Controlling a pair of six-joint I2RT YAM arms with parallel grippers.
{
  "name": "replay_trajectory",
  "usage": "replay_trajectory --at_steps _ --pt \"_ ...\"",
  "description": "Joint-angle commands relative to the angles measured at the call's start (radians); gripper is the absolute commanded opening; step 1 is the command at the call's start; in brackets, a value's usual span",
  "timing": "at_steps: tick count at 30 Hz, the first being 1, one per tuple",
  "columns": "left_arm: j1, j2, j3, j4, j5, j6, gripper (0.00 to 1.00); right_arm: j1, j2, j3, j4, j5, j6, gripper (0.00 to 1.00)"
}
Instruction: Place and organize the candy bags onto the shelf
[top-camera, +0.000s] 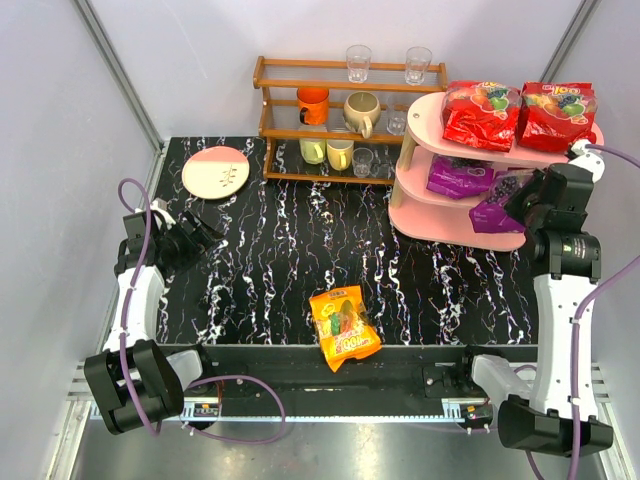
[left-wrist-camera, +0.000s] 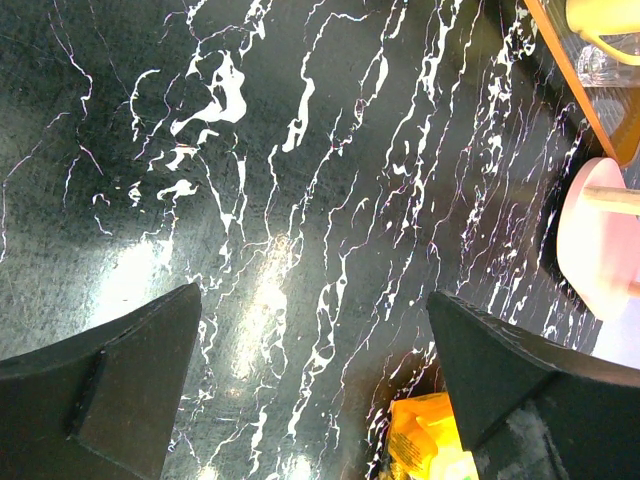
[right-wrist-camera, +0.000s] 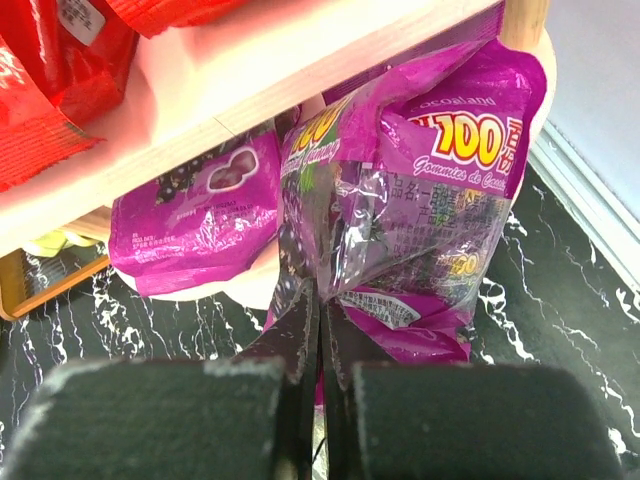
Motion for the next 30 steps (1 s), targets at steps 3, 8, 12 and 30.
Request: replay_trajectory --at_steps 3,8,12,30 --pt "0.006 0.004 0.019 0.045 0.023 0.002 0.99 -0.045 0.008 0.032 0.218 -0.048 -0.069 0.0" --pt "0.006 0.007 0.018 0.048 0.026 -0.001 0.99 -0.134 0.043 0.007 0.267 -0.148 -0.042 0.0" --pt "0.006 0.007 0.014 0.053 0.029 -0.006 0.99 -0.191 0.074 -0.016 0.325 -0.307 -0.029 0.0" --pt "0.006 0.008 0.011 0.064 0.039 -0.01 0.99 -0.404 0.198 -0.074 0.511 -0.634 0.061 0.0"
